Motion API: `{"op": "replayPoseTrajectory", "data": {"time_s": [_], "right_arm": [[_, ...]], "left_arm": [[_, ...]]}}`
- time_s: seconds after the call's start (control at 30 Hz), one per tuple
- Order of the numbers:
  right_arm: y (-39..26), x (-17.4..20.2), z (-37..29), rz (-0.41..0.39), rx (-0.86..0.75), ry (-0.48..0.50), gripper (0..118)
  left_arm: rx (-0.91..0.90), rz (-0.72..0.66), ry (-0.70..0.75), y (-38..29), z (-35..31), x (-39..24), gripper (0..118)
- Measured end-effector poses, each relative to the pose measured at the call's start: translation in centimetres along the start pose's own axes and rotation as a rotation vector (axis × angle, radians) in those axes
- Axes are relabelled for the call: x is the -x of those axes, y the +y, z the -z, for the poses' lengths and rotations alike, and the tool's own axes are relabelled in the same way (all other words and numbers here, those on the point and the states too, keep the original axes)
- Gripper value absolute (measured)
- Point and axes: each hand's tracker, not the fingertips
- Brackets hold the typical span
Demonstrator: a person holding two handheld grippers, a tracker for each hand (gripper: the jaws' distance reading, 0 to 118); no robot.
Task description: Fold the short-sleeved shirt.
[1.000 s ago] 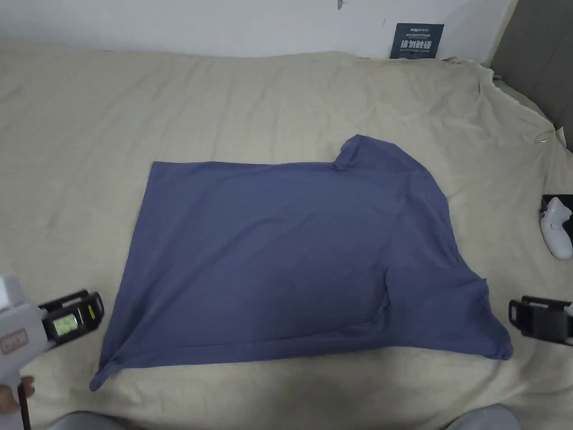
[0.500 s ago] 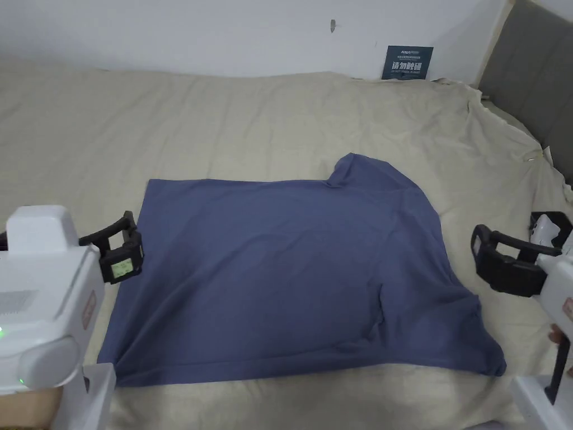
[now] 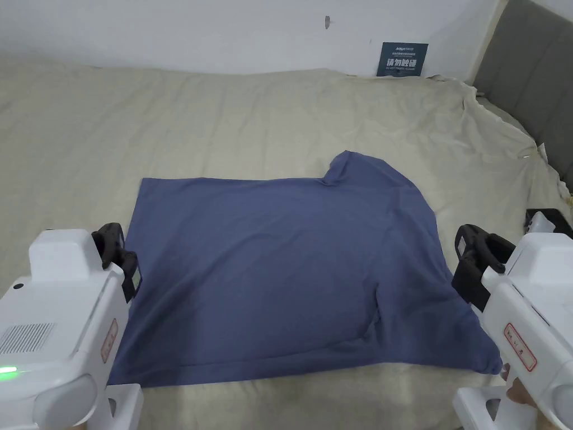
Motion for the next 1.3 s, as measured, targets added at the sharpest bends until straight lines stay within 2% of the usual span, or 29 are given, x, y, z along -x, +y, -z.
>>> {"op": "replayPoseTrajectory", "data": {"time_s": [0.13, 0.47, 0.57, 0.7, 0.77, 0.8, 0.83, 0.87, 0.9, 0.93, 0.97, 1.0, 1.17, 1.3], "right_arm": [[-0.3, 0.0, 0.1, -0.015, 0.006, -0.010, 0], [-0.4, -1.7, 0.6, 0.036, 0.040, -0.040, 0], [-0.9, -3.1, 1.5, 0.073, 0.102, -0.049, 0], [-1.6, -5.7, 3.5, 0.034, 0.284, -0.072, 0], [-2.1, -6.4, 4.0, 0.061, 0.315, -0.079, 0], [-2.3, -6.9, 4.5, 0.077, 0.384, -0.087, 1], [-2.6, -7.7, 5.1, 0.099, 0.451, -0.079, 7], [-2.9, -8.4, 5.4, 0.122, 0.469, -0.088, 22], [-3.4, -8.8, 5.6, 0.126, 0.504, -0.099, 49], [-3.8, -9.3, 6.1, 0.126, 0.569, -0.107, 85], [-4.3, -9.7, 6.5, 0.119, 0.623, -0.123, 102], [-4.8, -9.8, 6.6, 0.118, 0.644, -0.136, 108], [-7.5, -10.4, 6.9, 0.114, 0.740, -0.166, 108], [-9.7, -9.9, 7.1, 0.074, 0.789, -0.131, 105]], "left_arm": [[0.013, 0.022, -0.016, -0.4, 0.3, -0.1, 0], [0.013, 0.042, -0.018, -0.6, 0.1, -0.3, 0], [0.014, 0.056, -0.015, -0.6, 0.0, -0.5, 0], [0.015, 0.061, -0.017, -0.7, -0.1, -0.6, 0], [0.014, 0.065, -0.015, -0.7, -0.1, -0.8, 0], [0.014, 0.065, -0.014, -0.7, -0.2, -0.8, 0], [0.016, 0.061, -0.014, -0.7, -0.2, -0.9, 0], [0.017, 0.057, -0.015, -0.8, -0.2, -0.9, 0], [0.017, 0.053, -0.016, -0.8, -0.1, -0.9, 0], [0.018, 0.053, -0.016, -0.8, -0.3, -1.0, 0], [0.020, 0.055, -0.017, -0.8, -0.2, -1.1, 0], [0.022, 0.057, -0.018, -0.8, -0.2, -1.2, 0], [0.037, 0.036, -0.021, -1.2, 0.0, -1.4, 0], [0.054, 0.044, -0.020, -1.6, 0.0, -1.5, 0]]}}
